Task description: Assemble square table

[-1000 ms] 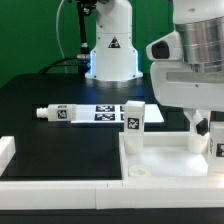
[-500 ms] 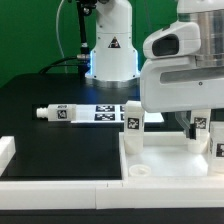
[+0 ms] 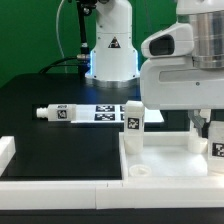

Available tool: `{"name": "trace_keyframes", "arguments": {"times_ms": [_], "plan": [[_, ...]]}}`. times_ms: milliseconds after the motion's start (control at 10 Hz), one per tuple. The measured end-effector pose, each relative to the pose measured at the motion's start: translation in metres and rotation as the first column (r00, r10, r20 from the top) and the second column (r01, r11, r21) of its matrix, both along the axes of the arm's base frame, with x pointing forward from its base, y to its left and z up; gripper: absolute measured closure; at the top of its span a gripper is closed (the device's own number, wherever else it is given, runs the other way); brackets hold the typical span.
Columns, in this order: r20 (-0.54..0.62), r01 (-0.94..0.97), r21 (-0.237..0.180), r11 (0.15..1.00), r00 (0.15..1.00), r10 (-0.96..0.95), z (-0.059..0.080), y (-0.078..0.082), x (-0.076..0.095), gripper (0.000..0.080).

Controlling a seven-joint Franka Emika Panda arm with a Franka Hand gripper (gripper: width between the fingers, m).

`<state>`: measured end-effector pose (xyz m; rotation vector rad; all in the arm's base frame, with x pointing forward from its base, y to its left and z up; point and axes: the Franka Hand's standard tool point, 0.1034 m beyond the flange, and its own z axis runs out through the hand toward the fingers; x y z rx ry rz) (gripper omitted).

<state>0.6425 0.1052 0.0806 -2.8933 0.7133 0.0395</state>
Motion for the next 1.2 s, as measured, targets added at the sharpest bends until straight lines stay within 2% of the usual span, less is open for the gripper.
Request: {"name": "trace_keyframes", "arguments": {"times_ms": [300,500,800,1000,1100,1200], "plan": [[-0.046,0.319,0.009,0.948,0.947,-0.318,-0.0013,-0.0013,0.001,0.0514],[-0.066,0.63,0.026,0.777,0.776,-0.627,-0.0019,-0.0019,-0.0016,0.0514],[-0.136,0.896,-0.006,0.443,0.439,-0.888,0.0006,0.0011,-0.001,0.0514],[-0.129,0.874,-0.001,0.485,0.481,-0.867,0.0006,-0.0004,-0.0016,0.0514],[-0.12,0.846,0.005,0.534,0.53,-0.839,-0.0001,-0.0006,-0.0018,0.0514],[-0.086,0.726,0.016,0.687,0.686,-0.723,-0.0011,-0.0021,-0.0019,0.0413]]}}
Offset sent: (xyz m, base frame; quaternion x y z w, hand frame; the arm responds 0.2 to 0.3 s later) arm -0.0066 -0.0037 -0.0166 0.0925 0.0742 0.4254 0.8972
